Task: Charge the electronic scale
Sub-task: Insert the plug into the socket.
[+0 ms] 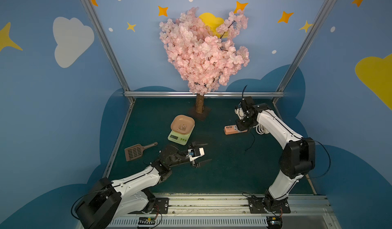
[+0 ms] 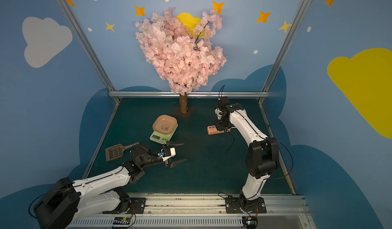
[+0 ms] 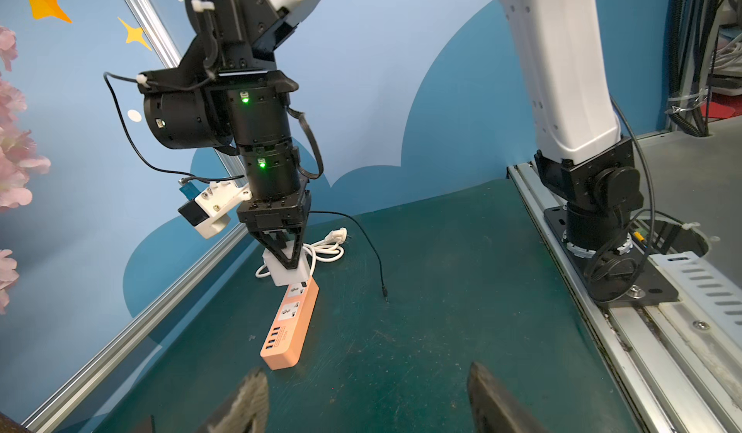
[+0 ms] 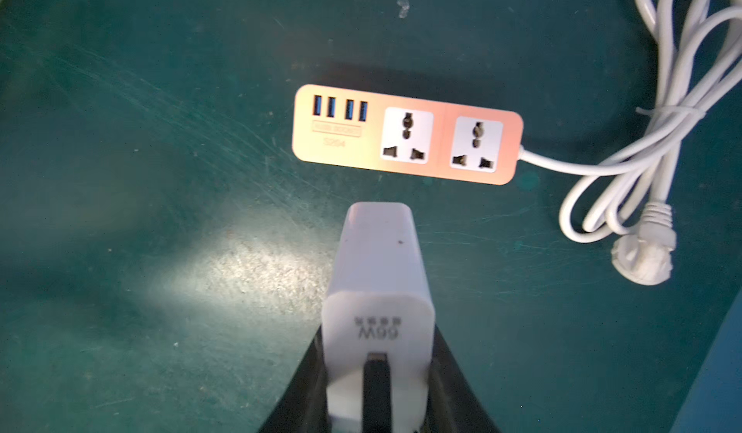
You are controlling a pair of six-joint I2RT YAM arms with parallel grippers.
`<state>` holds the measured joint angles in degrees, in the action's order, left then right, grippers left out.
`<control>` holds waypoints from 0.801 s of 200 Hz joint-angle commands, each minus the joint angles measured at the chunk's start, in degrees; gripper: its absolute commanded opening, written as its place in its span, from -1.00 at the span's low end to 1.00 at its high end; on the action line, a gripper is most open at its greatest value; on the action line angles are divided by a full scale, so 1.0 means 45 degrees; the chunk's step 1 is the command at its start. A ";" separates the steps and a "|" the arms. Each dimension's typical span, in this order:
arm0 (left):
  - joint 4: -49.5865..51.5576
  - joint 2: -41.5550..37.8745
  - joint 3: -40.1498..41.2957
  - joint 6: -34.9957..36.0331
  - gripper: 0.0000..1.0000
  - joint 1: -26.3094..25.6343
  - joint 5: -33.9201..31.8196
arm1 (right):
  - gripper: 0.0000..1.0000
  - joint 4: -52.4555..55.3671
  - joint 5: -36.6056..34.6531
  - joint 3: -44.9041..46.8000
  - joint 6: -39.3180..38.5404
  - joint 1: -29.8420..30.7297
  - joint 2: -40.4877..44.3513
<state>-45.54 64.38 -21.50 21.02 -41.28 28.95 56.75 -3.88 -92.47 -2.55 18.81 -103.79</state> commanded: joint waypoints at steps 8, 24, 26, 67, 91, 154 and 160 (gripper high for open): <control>0.0121 -0.0279 0.0313 -0.0239 0.55 0.0012 0.0193 | -0.95 0.1680 0.0334 -0.1674 -0.0644 -0.0119 -0.1328; 0.0180 -0.0359 0.0392 -0.0256 0.55 0.0012 0.0168 | -0.95 0.1745 0.0395 -0.2086 -0.0736 -0.0126 -0.1825; 0.0188 -0.0375 0.0409 -0.0271 0.55 0.0012 0.0168 | -0.95 0.1749 0.0428 -0.2103 -0.0756 -0.0134 -0.1874; 0.0198 -0.0427 0.0476 -0.0373 0.55 0.0008 0.0192 | -0.95 0.1483 0.0778 -0.2429 -0.0642 -0.0268 -0.2319; 0.0036 -0.0662 0.0697 -0.0597 0.56 0.0012 0.0057 | -0.95 0.1138 0.0918 -0.2294 -0.0479 -0.0396 -0.2507; 0.0071 -0.1350 0.1105 -0.0822 0.58 0.0012 -0.0086 | -0.95 0.0754 0.0994 -0.2489 -0.0306 -0.0686 -0.3069; 0.0061 -0.1376 0.1135 -0.0842 0.57 0.0012 -0.0086 | -0.95 0.0714 0.0999 -0.2516 -0.0290 -0.0703 -0.3118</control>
<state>-45.47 59.31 -17.06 18.33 -41.28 28.67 60.97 -0.62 -101.91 -4.71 16.16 -117.36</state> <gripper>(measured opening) 0.788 0.305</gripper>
